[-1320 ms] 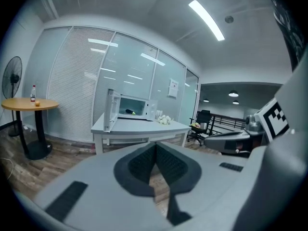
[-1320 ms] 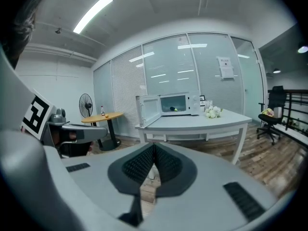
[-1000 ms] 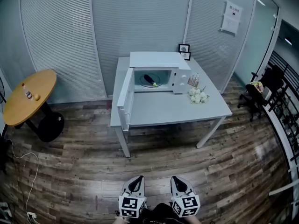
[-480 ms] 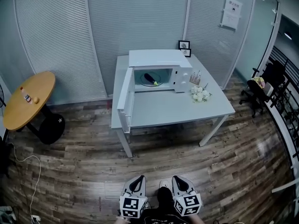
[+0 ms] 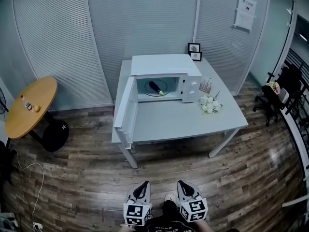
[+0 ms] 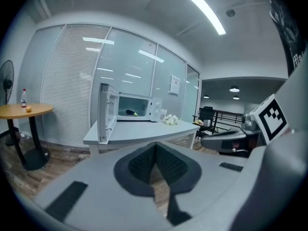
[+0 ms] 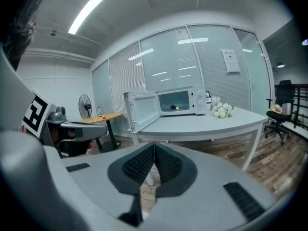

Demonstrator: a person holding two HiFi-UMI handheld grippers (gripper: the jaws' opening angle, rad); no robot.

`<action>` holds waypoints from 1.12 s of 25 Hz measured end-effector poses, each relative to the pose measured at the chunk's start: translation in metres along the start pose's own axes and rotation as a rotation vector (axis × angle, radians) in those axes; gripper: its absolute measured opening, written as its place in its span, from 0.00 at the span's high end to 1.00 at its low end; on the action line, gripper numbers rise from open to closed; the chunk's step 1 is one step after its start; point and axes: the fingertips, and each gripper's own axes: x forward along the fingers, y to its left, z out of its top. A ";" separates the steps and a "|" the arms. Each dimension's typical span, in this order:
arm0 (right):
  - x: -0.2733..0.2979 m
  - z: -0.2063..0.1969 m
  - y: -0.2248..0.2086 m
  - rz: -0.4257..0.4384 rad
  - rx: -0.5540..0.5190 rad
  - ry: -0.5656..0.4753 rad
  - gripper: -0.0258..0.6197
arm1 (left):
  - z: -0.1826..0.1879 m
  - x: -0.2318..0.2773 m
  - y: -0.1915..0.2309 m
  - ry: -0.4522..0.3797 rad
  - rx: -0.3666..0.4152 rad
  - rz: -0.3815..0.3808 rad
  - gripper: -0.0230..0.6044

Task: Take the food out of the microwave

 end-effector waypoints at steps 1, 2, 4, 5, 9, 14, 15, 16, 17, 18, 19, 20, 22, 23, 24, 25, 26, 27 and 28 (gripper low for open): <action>0.005 0.002 -0.006 0.005 -0.001 0.001 0.95 | 0.002 0.007 0.000 0.000 -0.001 0.006 0.95; 0.010 0.005 -0.011 0.011 -0.003 0.003 0.95 | 0.004 0.013 0.000 0.001 -0.002 0.012 0.95; 0.021 0.011 -0.022 0.028 -0.013 0.005 0.95 | 0.009 0.026 0.000 -0.001 -0.005 0.023 0.95; 0.027 0.014 -0.026 0.037 -0.018 0.006 0.95 | 0.013 0.032 0.000 -0.004 -0.006 0.030 0.95; 0.048 0.026 -0.042 0.074 -0.031 0.005 0.95 | 0.020 0.053 0.005 0.002 -0.001 0.067 0.95; 0.064 0.033 -0.063 0.117 -0.048 0.006 0.95 | 0.023 0.081 -0.001 0.013 -0.014 0.097 0.95; 0.067 0.035 -0.069 0.123 -0.050 0.008 0.95 | 0.025 0.088 -0.004 0.012 -0.018 0.101 0.95; 0.070 0.037 -0.075 0.128 -0.052 0.009 0.95 | 0.027 0.094 -0.006 0.012 -0.022 0.104 0.95; 0.073 0.038 -0.081 0.134 -0.053 0.010 0.95 | 0.028 0.100 -0.009 0.011 -0.025 0.107 0.95; 0.075 0.040 -0.087 0.139 -0.055 0.010 0.95 | 0.029 0.105 -0.011 0.011 -0.028 0.111 0.95; 0.076 0.041 -0.092 0.143 -0.057 0.010 0.95 | 0.030 0.110 -0.014 0.010 -0.030 0.116 0.95; 0.078 0.042 -0.098 0.146 -0.059 0.010 0.95 | 0.030 0.114 -0.017 0.009 -0.032 0.119 0.95; 0.082 0.044 -0.109 0.149 -0.060 0.010 0.95 | 0.031 0.122 -0.023 0.009 -0.033 0.122 0.95; 0.083 0.045 -0.113 0.150 -0.058 0.010 0.95 | 0.031 0.126 -0.025 0.011 -0.032 0.123 0.95; 0.085 0.045 -0.117 0.151 -0.054 0.010 0.95 | 0.031 0.129 -0.027 0.014 -0.031 0.123 0.95; 0.085 0.045 -0.119 0.153 -0.050 0.010 0.95 | 0.031 0.132 -0.029 0.017 -0.029 0.123 0.95; 0.085 0.044 -0.121 0.155 -0.047 0.012 0.95 | 0.031 0.134 -0.030 0.019 -0.028 0.124 0.95; 0.084 0.042 -0.122 0.156 -0.044 0.015 0.95 | 0.032 0.135 -0.031 0.020 -0.027 0.124 0.95; 0.084 0.041 -0.123 0.157 -0.042 0.018 0.95 | 0.033 0.137 -0.031 0.020 -0.026 0.125 0.95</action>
